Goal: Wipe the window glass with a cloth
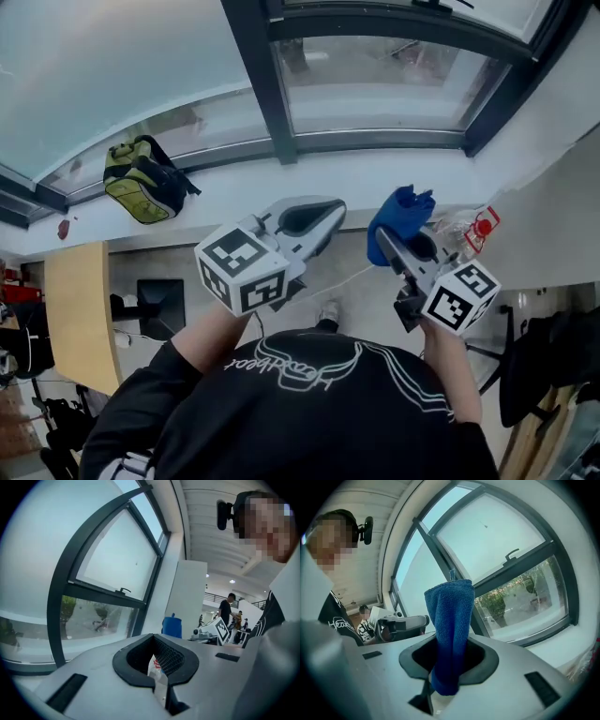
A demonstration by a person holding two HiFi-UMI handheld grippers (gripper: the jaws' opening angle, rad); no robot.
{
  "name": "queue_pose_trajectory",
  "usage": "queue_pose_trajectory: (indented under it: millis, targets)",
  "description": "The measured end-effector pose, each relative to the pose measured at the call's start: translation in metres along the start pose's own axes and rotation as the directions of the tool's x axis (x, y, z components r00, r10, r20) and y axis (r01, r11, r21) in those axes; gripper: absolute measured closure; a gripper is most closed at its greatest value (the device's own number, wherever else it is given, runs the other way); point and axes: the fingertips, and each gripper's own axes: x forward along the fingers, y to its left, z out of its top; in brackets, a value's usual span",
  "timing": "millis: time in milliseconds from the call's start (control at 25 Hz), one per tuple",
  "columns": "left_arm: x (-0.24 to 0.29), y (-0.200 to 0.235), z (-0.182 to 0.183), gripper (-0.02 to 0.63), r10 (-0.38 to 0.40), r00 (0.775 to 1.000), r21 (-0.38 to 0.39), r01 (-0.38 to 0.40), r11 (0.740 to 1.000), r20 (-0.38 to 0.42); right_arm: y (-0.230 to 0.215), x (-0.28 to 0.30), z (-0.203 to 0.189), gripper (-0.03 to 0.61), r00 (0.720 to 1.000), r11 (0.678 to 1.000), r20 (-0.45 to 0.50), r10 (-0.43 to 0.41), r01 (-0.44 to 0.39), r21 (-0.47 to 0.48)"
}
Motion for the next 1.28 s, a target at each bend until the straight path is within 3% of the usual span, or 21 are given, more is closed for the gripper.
queue_pose_trajectory:
  millis: [160, 400, 640, 1000, 1280]
  targets:
    - [0.008, 0.056, 0.01, 0.609, 0.042, 0.999, -0.045, -0.041, 0.998, 0.029, -0.023, 0.047, 0.022, 0.486, 1.0, 1.0, -0.009, 0.005, -0.005, -0.016]
    - [0.013, 0.105, 0.022, 0.609, 0.119, 0.989, -0.068, -0.114, 0.991, 0.082, -0.046, 0.099, 0.037, 0.485, 0.999, 0.997, -0.034, 0.029, -0.032, -0.077]
    - [0.023, 0.152, 0.026, 0.609, 0.226, 0.97, -0.07, -0.221, 0.973, 0.084, -0.077, 0.157, 0.049, 0.485, 0.991, 0.991, -0.053, 0.121, -0.124, -0.059]
    - [0.074, 0.262, 0.029, 0.609, 0.397, 0.913, -0.089, -0.389, 0.917, 0.092, -0.163, 0.264, 0.062, 0.485, 0.966, 0.969, -0.109, 0.234, -0.241, -0.058]
    - [0.098, 0.34, 0.024, 0.609, 0.519, 0.849, -0.154, -0.503, 0.851, 0.096, -0.227, 0.354, 0.056, 0.485, 0.942, 0.954, -0.19, 0.275, -0.292, -0.065]
